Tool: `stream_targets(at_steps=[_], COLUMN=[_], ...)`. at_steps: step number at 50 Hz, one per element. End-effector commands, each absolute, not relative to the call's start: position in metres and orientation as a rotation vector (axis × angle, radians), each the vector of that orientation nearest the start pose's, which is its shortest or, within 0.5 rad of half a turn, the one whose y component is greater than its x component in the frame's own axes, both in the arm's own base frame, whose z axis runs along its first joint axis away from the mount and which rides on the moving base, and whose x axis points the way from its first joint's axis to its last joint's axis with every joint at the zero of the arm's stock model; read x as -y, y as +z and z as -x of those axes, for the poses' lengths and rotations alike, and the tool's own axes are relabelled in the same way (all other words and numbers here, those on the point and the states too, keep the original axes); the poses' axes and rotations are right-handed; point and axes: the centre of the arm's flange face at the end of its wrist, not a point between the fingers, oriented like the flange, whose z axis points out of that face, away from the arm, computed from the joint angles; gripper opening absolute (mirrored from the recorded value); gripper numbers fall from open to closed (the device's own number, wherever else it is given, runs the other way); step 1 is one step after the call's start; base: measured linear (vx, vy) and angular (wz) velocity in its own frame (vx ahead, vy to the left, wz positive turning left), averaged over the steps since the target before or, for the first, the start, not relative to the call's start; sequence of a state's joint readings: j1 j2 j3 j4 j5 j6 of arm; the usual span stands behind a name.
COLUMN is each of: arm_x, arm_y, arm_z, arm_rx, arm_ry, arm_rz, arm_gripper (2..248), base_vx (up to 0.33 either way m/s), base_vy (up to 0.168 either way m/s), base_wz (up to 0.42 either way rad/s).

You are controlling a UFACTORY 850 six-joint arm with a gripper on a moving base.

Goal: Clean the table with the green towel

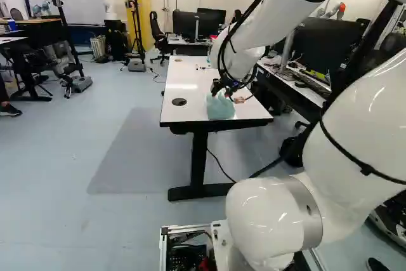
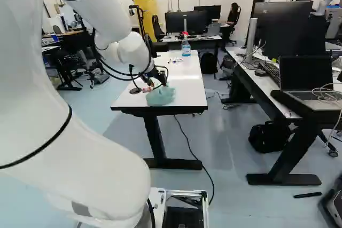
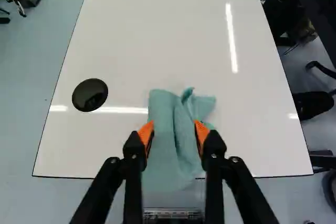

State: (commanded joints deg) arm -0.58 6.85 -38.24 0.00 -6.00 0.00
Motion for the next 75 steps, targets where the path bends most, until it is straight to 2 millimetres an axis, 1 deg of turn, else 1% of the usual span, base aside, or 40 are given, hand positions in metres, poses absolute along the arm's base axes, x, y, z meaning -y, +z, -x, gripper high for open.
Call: stream_targets(at_steps=[2,3,7,8,12,13,18,19,32,40,54,75], arm_x=[0.004,0.004,0.004,0.004,0.004,0.004,0.004,0.004,0.004,0.005,0.008,0.007], arm_y=[0.487,0.487,0.487,0.487,0.487,0.487,0.487,0.487,0.496,0.505,0.503,0.499], arm_z=[-0.418,-0.418,-0.418,-0.418,-0.418,-0.418,-0.418,-0.418,-0.413,-0.401,-0.382,-0.381], arm_rx=[-0.015,-0.015,-0.015,-0.015,-0.015,-0.015,-0.015,-0.015,-0.015,-0.018,-0.029,-0.028], arm_ry=[-1.052,-1.052,-1.052,-1.052,-1.052,-1.052,-1.052,-1.052,-1.087,-1.122,-1.133,-1.149], arm_rz=[2.964,2.964,2.964,2.964,2.964,2.964,2.964,2.964,2.951,2.939,2.938,2.931], arm_gripper=[114,150,150,186,186,224,224,247,247,247,247,247], base_vx=[0.000,0.000,0.000,0.000,0.000,0.000,0.000,0.000,0.000,0.000,0.000,0.000], base_vy=[0.000,0.000,0.000,0.000,0.000,0.000,0.000,0.000,0.000,0.000,0.000,0.000], base_wz=[0.000,0.000,0.000,0.000,0.000,0.000,0.000,0.000,0.000,0.000,0.000,0.000])
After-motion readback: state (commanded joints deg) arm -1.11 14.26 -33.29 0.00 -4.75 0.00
